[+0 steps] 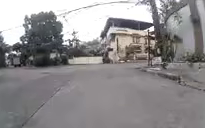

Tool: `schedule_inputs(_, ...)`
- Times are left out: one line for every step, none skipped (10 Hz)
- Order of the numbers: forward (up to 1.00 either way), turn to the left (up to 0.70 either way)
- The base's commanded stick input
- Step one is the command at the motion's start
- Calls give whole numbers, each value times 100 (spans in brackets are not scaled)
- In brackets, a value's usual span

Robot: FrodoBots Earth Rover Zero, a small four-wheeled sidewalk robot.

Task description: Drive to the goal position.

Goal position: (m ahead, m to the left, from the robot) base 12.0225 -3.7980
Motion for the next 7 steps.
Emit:
schedule_inputs(100,-17)
schedule_inputs(100,-17)
schedule_inputs(100,-17)
schedule_inputs(100,-17)
schedule_inputs(100,-17)
schedule_inputs(100,-17)
schedule_inputs(100,-17)
